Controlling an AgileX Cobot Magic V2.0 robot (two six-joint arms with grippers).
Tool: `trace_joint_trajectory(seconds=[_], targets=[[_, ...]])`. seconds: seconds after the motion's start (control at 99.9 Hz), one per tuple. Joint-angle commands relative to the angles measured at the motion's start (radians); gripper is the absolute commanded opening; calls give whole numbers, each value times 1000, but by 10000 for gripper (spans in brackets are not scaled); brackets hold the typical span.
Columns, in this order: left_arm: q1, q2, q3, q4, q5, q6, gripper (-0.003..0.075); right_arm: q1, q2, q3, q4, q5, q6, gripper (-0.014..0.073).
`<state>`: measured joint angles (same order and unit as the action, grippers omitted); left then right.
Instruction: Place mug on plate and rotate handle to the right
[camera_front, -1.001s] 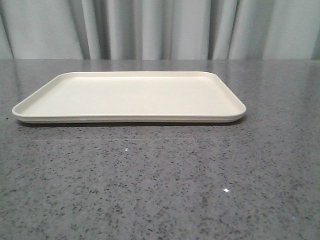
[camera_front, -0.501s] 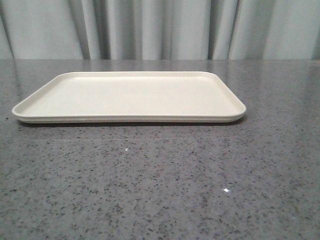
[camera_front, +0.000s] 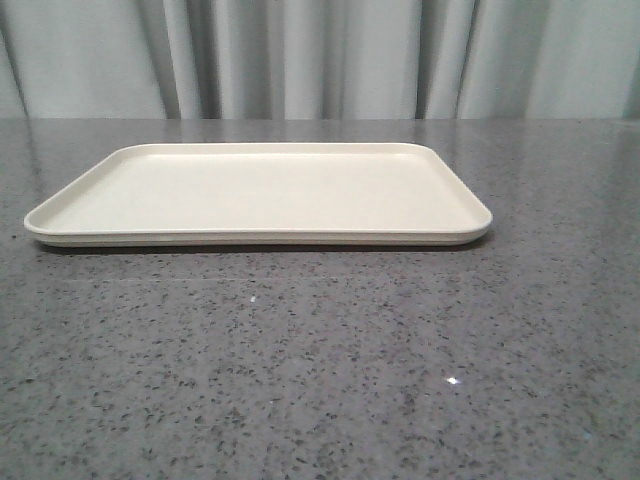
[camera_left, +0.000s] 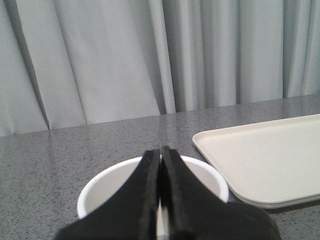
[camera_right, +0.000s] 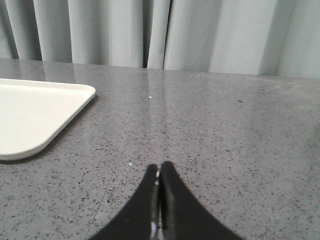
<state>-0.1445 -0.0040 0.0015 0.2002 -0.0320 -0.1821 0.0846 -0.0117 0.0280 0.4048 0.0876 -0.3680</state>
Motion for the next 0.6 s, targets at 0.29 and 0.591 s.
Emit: trace_joint_trajectory(seconds=[0.29, 0.591], targets=[[2, -29, 9, -3, -93, -10, -20, 0, -19, 0, 7, -82, -6, -120], [2, -29, 9, -3, -97, -10, -20, 0, -19, 0, 7, -82, -6, -120]])
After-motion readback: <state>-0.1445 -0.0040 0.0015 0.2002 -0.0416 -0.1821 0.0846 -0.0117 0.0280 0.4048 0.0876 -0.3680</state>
